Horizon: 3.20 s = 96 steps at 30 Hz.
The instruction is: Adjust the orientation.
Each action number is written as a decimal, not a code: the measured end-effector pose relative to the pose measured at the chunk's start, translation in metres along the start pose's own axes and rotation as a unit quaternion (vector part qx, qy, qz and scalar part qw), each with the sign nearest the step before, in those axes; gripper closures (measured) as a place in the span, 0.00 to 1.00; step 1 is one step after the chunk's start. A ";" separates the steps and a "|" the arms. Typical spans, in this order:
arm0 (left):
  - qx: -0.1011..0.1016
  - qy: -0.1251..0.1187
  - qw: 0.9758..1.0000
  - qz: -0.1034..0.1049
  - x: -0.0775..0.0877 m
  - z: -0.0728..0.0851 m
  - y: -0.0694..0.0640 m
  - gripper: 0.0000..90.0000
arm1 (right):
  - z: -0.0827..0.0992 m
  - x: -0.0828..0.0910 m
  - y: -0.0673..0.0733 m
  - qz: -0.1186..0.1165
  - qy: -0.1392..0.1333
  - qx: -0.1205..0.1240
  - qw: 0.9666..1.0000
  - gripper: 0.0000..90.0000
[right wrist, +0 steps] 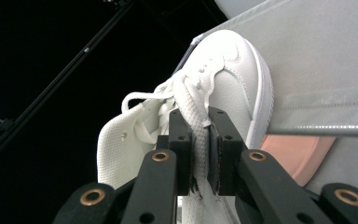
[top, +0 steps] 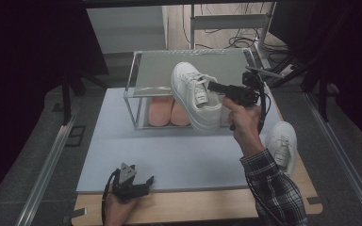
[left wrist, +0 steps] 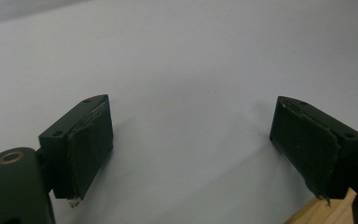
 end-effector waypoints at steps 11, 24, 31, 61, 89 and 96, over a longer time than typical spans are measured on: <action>-0.001 0.001 1.000 -0.001 0.000 0.000 0.000 0.14 | -0.012 -0.023 -0.006 0.019 -0.007 -0.009 1.000 0.91; -0.002 0.001 1.000 -0.001 0.000 0.000 0.000 0.14 | -0.031 -0.054 -0.011 0.049 -0.019 -0.017 0.998 0.90; -0.001 0.000 1.000 -0.001 0.000 0.000 0.000 0.15 | -0.036 -0.065 -0.013 0.039 -0.034 -0.017 0.999 0.78; 0.000 -0.001 1.000 -0.002 0.000 0.000 0.000 0.15 | -0.013 -0.001 -0.025 -0.002 -0.043 0.051 0.998 0.68; 0.001 -0.001 1.000 -0.002 0.000 0.000 0.000 0.15 | 0.078 0.011 -0.022 -0.048 0.021 0.109 0.993 1.00; 0.001 -0.001 1.000 -0.002 0.000 0.000 0.000 0.15 | 0.082 0.003 -0.017 -0.053 0.026 0.111 0.992 1.00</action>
Point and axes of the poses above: each handheld gripper's, and its own axes: x roughly backward along the jaws, z roughly out of its underside, y roughly to its left, the point moved 8 cm from there along -x, roughly forward along the jaws, and after that the axes turned 3 degrees about z, right-handed, at the moved point
